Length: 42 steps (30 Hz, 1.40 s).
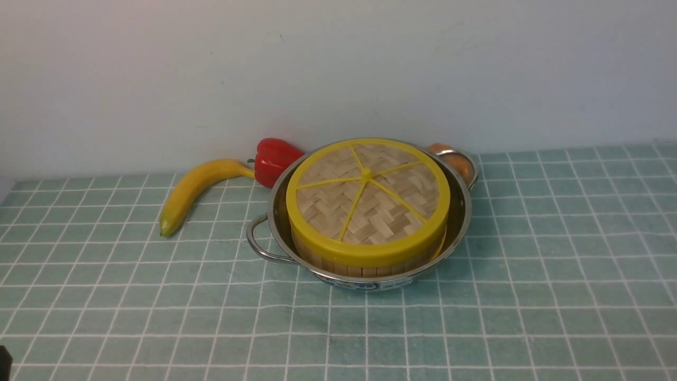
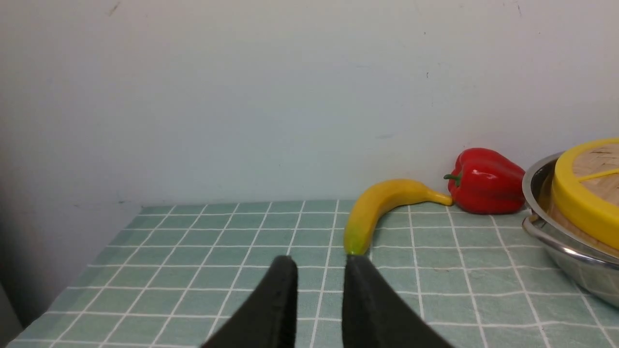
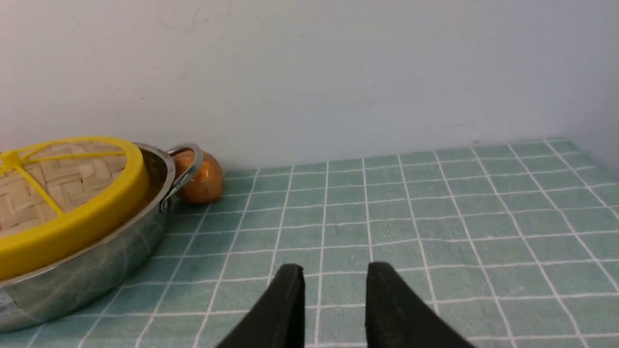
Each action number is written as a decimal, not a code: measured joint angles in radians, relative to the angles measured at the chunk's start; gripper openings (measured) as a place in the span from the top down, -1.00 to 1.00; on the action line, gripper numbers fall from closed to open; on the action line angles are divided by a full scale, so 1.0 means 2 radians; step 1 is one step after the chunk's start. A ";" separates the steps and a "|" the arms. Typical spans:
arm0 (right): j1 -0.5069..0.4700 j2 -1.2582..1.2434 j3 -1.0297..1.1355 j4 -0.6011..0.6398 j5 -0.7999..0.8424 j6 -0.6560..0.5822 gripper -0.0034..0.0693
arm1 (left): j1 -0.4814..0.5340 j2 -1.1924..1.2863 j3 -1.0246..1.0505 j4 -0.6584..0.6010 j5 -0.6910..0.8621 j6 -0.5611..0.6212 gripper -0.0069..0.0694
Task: Place the steamer in the pot on the blue tablecloth, and put the lid on the steamer.
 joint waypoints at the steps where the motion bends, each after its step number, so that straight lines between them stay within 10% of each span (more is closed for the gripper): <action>1: 0.000 -0.001 0.000 0.000 0.001 0.000 0.31 | 0.000 0.000 0.000 0.000 0.000 0.000 0.44; 42: 0.000 -0.001 0.000 0.000 0.006 0.001 0.25 | 0.000 0.000 0.000 0.000 0.000 0.000 0.40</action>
